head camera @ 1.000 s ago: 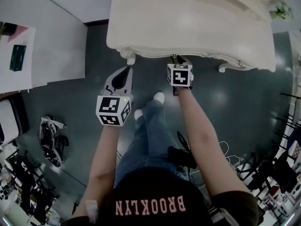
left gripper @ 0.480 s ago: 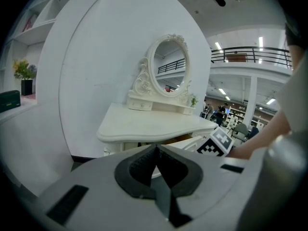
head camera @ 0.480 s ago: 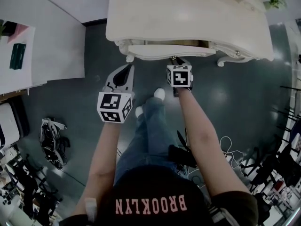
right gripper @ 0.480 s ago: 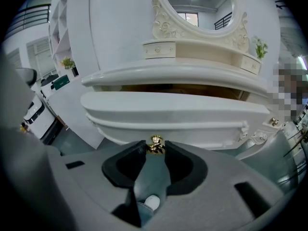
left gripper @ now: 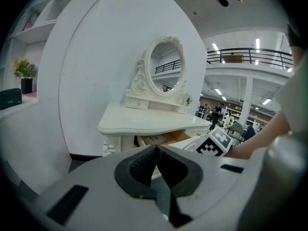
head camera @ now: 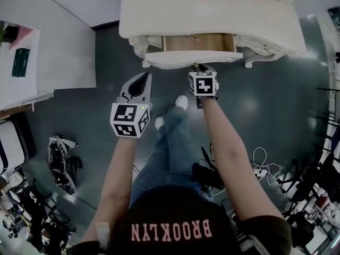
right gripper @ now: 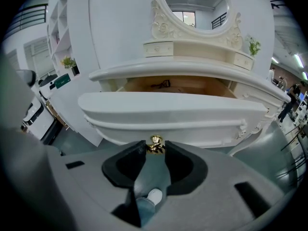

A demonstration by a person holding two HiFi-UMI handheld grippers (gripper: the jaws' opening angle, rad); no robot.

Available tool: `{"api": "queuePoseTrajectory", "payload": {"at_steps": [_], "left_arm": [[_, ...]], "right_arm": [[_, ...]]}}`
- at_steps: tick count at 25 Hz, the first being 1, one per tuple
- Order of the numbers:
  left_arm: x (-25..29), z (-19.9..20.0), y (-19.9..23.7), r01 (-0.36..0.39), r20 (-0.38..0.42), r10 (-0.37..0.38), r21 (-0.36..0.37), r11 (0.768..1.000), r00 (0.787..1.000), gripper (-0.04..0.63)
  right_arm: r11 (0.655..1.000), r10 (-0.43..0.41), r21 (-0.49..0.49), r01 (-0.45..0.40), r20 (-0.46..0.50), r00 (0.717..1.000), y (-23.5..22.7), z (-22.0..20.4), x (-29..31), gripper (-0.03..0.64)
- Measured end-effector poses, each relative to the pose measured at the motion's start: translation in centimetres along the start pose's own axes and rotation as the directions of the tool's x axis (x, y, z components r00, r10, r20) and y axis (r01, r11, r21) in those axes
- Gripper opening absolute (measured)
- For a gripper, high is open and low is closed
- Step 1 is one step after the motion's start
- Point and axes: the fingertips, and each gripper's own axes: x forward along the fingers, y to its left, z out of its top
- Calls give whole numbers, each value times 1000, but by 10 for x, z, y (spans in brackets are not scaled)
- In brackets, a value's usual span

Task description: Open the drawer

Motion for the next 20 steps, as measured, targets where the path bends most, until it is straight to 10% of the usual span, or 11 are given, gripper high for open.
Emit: {"api": "queuePoseTrajectory", "payload": {"at_steps": [20], "left_arm": [[-29,-28,-19,5,0,-5,-54,999,1000,-2]], "right_arm": [[1000,-3,30,3,-6,1000,10,-53,-37,112]]}}
